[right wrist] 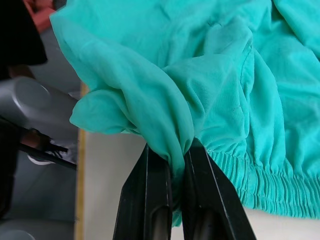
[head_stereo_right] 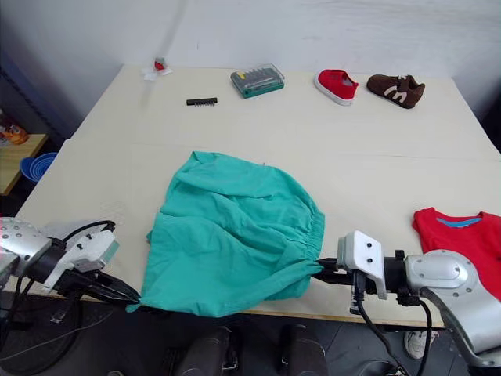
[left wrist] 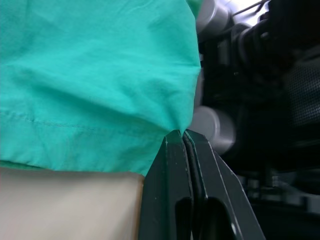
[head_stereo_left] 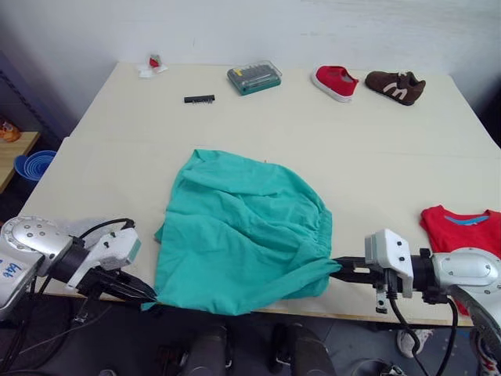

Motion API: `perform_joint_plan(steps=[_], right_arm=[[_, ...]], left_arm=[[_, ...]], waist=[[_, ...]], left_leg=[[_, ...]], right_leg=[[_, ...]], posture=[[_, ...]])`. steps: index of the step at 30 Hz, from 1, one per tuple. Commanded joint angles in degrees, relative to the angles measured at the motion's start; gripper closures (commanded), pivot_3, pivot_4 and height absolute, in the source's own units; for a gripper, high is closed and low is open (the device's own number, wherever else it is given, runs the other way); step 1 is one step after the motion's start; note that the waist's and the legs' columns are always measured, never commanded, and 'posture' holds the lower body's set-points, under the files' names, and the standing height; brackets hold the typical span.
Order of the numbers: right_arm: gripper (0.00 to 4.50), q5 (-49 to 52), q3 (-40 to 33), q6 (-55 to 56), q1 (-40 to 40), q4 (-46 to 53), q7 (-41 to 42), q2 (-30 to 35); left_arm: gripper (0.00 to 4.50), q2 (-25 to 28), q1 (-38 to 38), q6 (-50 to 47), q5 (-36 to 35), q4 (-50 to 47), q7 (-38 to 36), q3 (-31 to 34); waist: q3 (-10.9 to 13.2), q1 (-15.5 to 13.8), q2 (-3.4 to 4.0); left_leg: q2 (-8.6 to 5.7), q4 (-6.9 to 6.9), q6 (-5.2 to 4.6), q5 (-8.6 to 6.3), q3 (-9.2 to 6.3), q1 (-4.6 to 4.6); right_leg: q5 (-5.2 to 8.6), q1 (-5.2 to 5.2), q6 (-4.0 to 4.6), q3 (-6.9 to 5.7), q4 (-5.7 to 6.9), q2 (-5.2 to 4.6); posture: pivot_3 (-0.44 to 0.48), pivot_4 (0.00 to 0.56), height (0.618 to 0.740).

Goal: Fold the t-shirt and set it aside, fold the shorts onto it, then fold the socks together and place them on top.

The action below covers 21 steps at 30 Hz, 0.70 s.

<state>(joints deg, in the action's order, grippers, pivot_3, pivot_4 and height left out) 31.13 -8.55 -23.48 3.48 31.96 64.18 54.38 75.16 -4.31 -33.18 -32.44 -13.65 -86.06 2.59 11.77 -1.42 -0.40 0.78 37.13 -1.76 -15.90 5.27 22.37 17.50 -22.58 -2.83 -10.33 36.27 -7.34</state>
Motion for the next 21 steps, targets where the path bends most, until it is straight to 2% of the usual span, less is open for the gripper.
perform_joint_plan(steps=[1, 4, 7, 11, 13, 17, 21], right_arm=[[4.49, 6.33, -4.57, -4.0, -0.2, 2.19, 2.13, 2.35], [4.49, 8.9, -4.77, -6.91, -1.35, 1.36, 1.7, 2.54], [4.49, 11.33, -3.27, -10.49, -3.69, -0.64, -1.18, 0.02], [4.49, 14.04, -1.87, -15.28, -4.66, -1.5, -3.42, -1.6], [4.49, 16.26, -1.42, -18.17, -5.89, -2.25, -4.7, -2.41], [4.49, 23.44, -0.96, -27.65, -11.36, -7.78, -9.73, -6.01], [4.49, 26.83, -1.99, -33.49, -15.16, -13.01, -12.38, -7.65]], left_arm=[[4.5, 6.52, -1.4, -3.86, -9.43, -1.48, -6.44, 3.35], [4.5, 3.99, -10.07, -6.04, -9.69, 2.73, -5.67, 0.78], [4.5, -2.22, -26.26, -8.74, -6.33, 12.13, -4.13, -5.57], [4.5, -11.74, -45.8, -11.07, -1.3, 27.35, -1.54, -10.4], [4.5, -15.44, -51.67, -8.18, 2.68, 34.68, -1.23, -12.18], [4.5, -25.61, -64.44, 4.3, 13.07, 55.08, 1.28, -15.39], [4.5, -33.55, -72.17, 17.08, 20.67, 71.67, 9.35, -15.07]], waist=[[0.11, 0.02, -0.12], [0.17, -0.21, 0.0], [0.19, -0.62, -0.02], [0.21, -0.93, -0.17], [0.24, -1.1, -0.25], [0.28, -0.55, -0.43], [0.37, -0.03, -0.64]], left_leg=[[0.01, 0.0, 0.01, -0.01, -0.02, 0.02], [0.0, -0.04, -0.01, -0.04, -0.01, -0.02], [-0.01, 0.01, -0.03, -0.02, -0.01, 0.02], [0.0, 0.09, 0.06, 0.12, 0.11, 0.1], [0.0, 0.17, 0.18, 0.19, 0.2, 0.11], [0.05, 0.23, 0.11, 0.13, 0.48, 0.06], [0.11, 0.31, 0.03, 0.07, 0.49, 0.17]], right_leg=[[0.0, -0.01, 0.0, 0.01, -0.01, 0.0], [-0.01, 0.05, -0.02, 0.04, -0.15, 0.0], [-0.02, 0.05, -0.03, 0.04, -0.13, 0.08], [-0.08, -0.04, -0.11, 0.21, -0.01, 0.32], [-0.08, -0.05, -0.13, 0.28, 0.05, 0.43], [-0.13, -0.09, -0.21, 0.55, -0.01, 0.62], [-0.19, -0.17, -0.22, 0.58, -0.08, 0.5]], posture=[[0.0, 0.15, 0.74], [0.0, 0.15, 0.74], [0.0, 0.15, 0.74], [0.0, 0.15, 0.74], [0.0, 0.15, 0.74], [0.0, 0.15, 0.74], [0.0, 0.15, 0.74]])
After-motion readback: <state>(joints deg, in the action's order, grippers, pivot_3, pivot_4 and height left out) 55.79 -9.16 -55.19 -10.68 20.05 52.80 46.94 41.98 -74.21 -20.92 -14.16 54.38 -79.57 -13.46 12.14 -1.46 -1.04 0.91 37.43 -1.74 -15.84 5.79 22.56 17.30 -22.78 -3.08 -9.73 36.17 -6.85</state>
